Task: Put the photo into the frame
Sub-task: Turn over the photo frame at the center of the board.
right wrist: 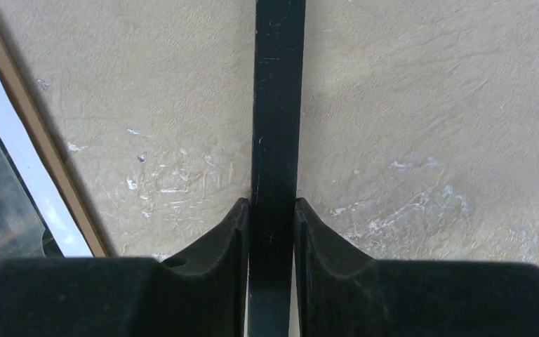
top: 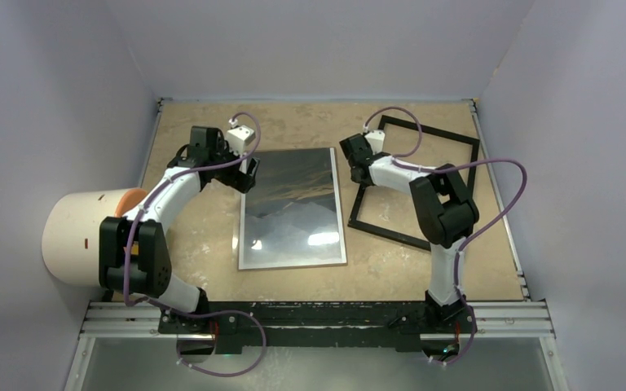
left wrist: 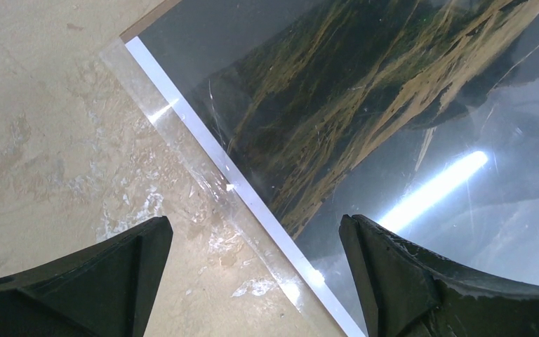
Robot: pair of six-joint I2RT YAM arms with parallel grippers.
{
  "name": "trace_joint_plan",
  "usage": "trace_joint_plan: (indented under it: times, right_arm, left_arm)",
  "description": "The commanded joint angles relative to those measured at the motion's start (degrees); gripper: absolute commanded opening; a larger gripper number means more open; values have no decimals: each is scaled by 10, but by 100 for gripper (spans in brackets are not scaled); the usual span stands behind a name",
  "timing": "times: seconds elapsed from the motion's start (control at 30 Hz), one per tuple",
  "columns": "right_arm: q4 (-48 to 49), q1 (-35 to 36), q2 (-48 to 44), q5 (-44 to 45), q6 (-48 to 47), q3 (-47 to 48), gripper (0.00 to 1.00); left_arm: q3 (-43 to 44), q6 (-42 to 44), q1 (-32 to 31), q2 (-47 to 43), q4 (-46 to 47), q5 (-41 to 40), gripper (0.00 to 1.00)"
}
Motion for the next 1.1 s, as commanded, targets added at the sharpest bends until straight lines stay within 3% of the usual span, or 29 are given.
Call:
trace_joint_plan:
  times: [0.0, 0.43, 0.7, 1.07]
  right_arm:
    - [-6, 32, 9, -43, 27, -34, 19]
    - [-19, 144, -40, -30, 119, -95, 12]
    - [-66, 171, -14, -14, 122, -13, 6]
    - [-150, 172, -123, 30, 108, 38, 0]
  left_arm:
    - [12, 8, -4, -17, -5, -1, 100]
    - [44, -2, -4, 9, -19, -6, 100]
    - [56, 2, -4, 15, -43, -14, 100]
    - [95, 4, -4, 13, -102, 7, 100]
